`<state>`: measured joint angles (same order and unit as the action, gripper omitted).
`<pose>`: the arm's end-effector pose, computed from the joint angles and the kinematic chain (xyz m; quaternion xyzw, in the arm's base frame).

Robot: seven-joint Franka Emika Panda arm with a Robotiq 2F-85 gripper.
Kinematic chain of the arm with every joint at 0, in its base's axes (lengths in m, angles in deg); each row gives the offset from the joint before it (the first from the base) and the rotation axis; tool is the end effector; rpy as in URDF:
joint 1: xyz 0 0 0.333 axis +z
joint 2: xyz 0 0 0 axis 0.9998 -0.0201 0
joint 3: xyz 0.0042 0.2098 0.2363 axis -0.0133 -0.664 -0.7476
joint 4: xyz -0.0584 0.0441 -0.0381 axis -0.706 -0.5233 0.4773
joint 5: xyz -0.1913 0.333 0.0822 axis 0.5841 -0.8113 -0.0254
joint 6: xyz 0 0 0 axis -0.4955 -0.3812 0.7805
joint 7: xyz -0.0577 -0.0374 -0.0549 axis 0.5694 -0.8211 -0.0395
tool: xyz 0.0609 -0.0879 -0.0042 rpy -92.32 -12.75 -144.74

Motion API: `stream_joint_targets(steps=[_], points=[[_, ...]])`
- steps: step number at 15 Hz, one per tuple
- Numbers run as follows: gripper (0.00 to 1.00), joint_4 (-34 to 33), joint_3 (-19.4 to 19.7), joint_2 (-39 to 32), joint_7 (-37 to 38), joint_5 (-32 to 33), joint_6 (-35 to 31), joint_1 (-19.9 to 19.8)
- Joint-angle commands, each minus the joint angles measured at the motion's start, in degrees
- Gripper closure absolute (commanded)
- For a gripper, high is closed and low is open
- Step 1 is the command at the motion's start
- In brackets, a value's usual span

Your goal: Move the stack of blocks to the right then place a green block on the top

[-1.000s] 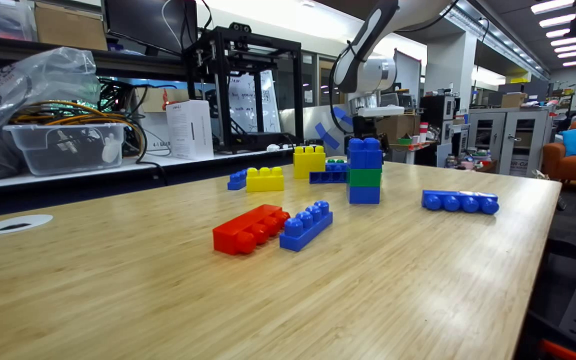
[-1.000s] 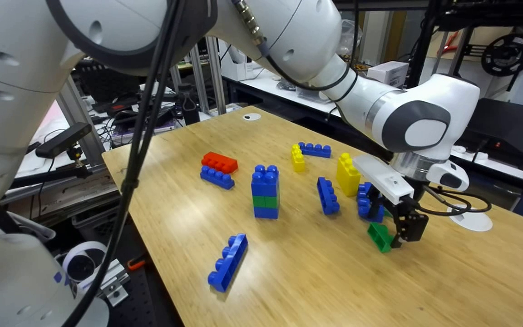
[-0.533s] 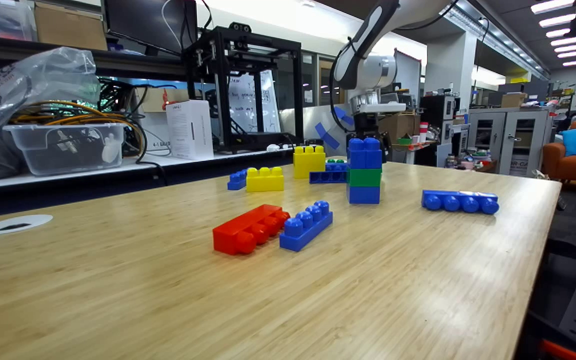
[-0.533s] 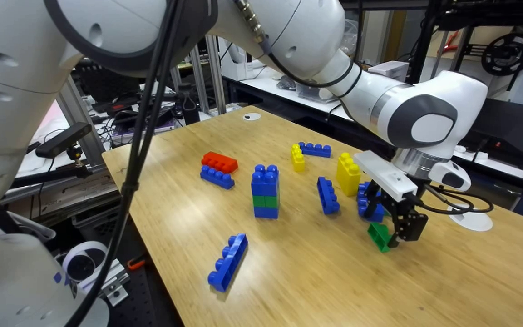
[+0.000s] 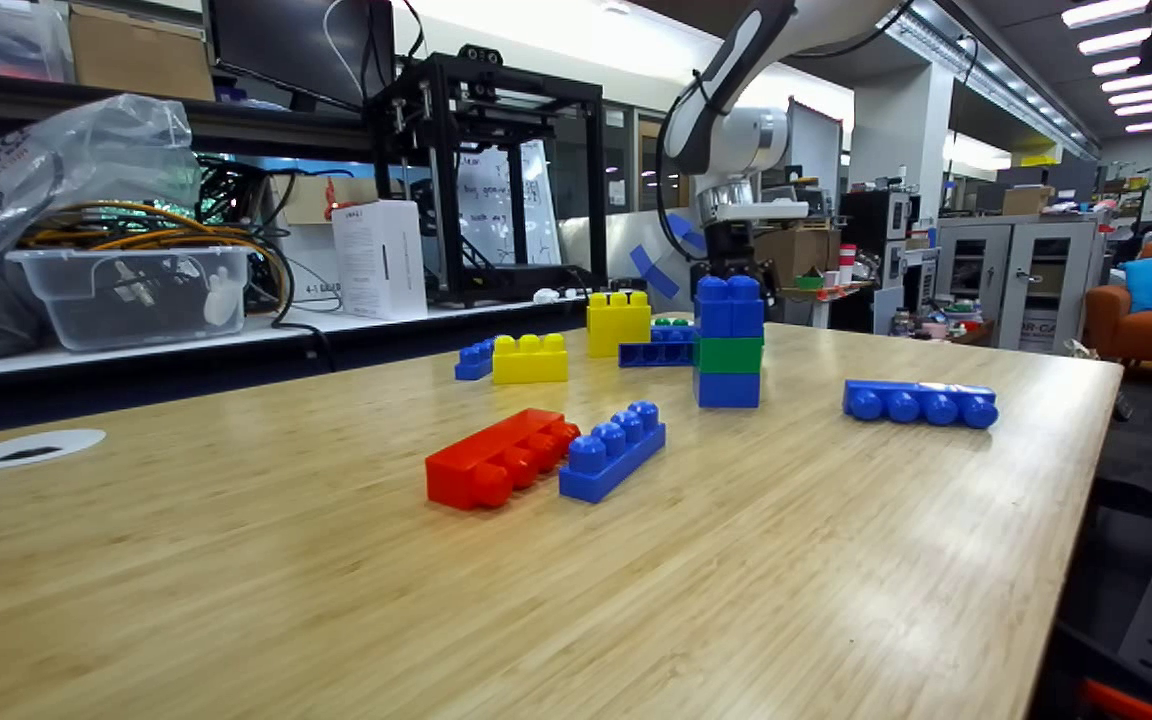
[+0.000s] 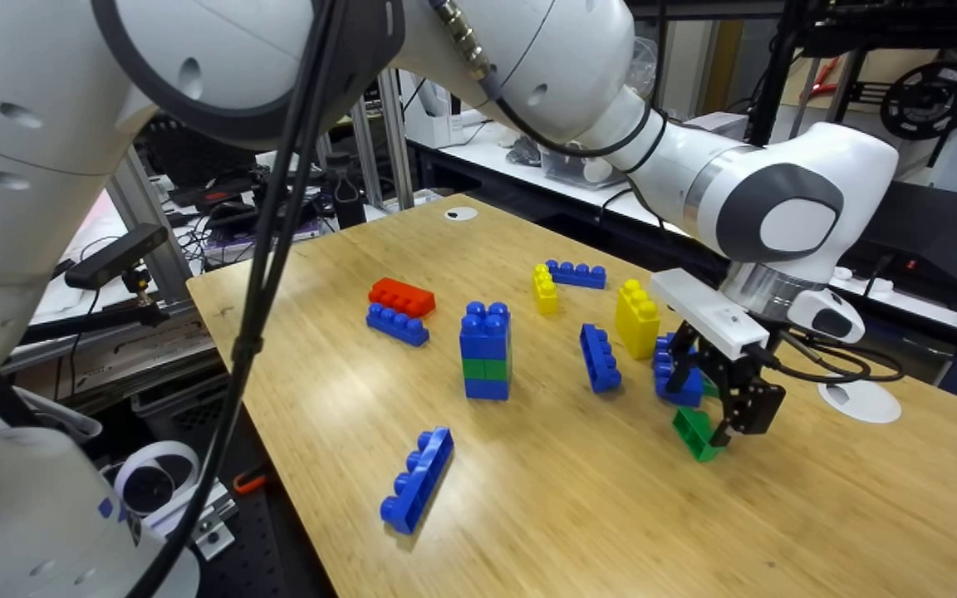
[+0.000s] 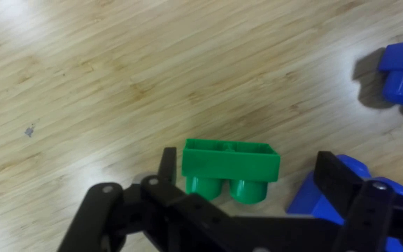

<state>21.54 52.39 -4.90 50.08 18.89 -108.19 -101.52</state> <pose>0.6734 -0.2122 0.2159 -0.9790 0.1568 0.1299 0.0111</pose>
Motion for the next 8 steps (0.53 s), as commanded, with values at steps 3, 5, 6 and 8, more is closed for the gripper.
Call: stream_joint_targets(steps=[3,5,6,8], points=[[0.00,-5.1,-1.0,-2.8,-1.3,-0.7,3.9,-1.2],[0.00,-6.1,-1.0,-3.3,-1.1,-0.7,4.6,-1.2],[0.00,-6.6,-0.9,-3.5,-0.8,-0.8,4.7,-1.2],[0.00,-4.5,-0.3,-2.5,0.1,0.2,2.6,-0.4]])
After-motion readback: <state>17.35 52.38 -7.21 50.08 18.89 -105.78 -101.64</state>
